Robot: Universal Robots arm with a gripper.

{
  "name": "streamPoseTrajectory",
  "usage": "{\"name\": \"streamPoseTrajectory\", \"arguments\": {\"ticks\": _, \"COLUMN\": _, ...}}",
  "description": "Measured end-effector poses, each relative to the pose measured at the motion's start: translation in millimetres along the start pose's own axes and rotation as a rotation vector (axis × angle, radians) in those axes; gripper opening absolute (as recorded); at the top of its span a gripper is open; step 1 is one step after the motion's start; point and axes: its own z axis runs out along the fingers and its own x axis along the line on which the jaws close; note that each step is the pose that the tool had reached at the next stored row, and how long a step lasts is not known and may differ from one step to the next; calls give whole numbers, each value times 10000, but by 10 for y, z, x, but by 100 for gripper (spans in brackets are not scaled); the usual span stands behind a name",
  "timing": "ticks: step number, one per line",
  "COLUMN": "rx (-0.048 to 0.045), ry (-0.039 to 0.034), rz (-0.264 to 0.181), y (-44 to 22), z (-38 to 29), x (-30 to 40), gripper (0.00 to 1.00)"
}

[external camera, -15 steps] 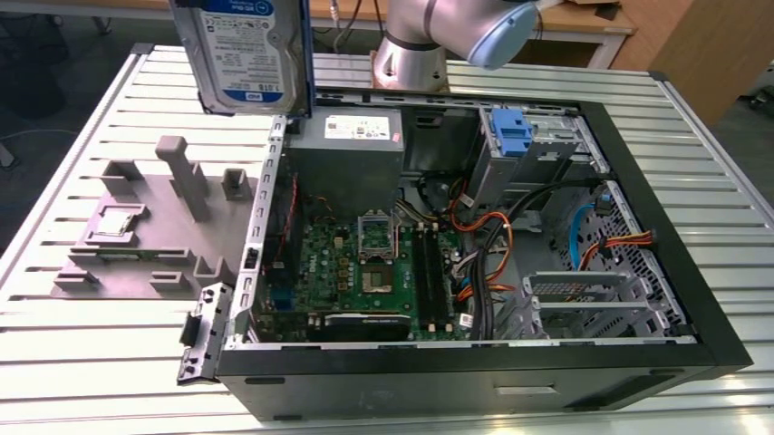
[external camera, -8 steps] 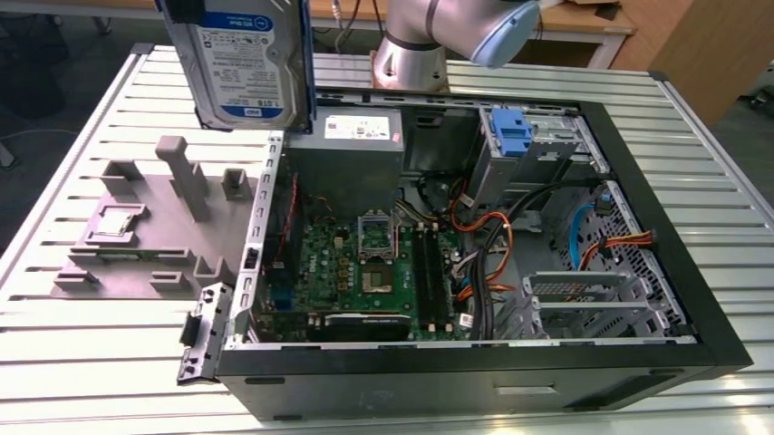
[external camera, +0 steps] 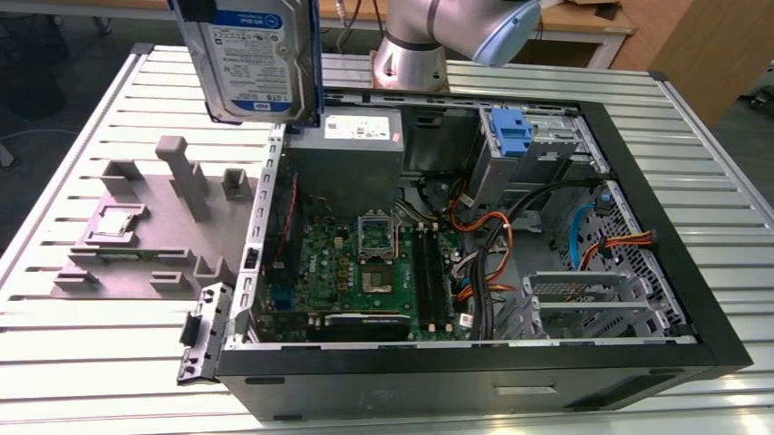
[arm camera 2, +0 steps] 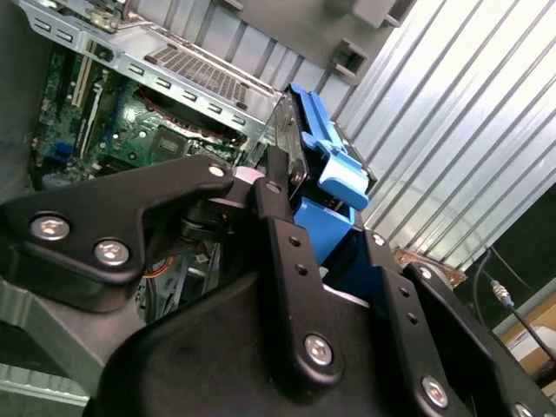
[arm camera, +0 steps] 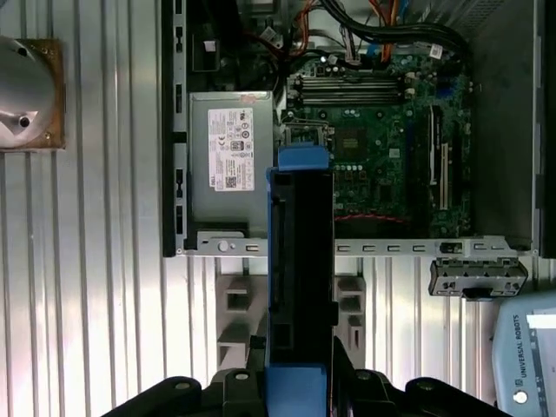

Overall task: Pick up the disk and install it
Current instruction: 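Pick up the disk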

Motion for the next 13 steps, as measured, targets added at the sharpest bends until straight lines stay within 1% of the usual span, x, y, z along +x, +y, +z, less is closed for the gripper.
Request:
{"name": "streamPoseTrajectory", "arguments": {"ticks": 4, "rx": 0, "ry": 1, "rz": 0, "y": 31, "z": -2, "x": -30, "gripper": 37}}
{"name": "streamPoseTrajectory", "arguments": {"ticks": 6, "rx": 0, "ry": 1, "rz": 1, "y": 67, "z": -2, "x": -39, "gripper": 37}}
{"name": "streamPoseTrajectory", "arguments": {"ticks": 9, "rx": 1, "ry": 0, "rz": 0, "y": 159, "z": -2, "x": -38, "gripper": 37}}
{"name": "streamPoseTrajectory", "arguments": {"ticks": 13, "rx": 0, "ry": 1, "rz": 1, "y": 312, "z": -2, "x": -32, "gripper": 37}}
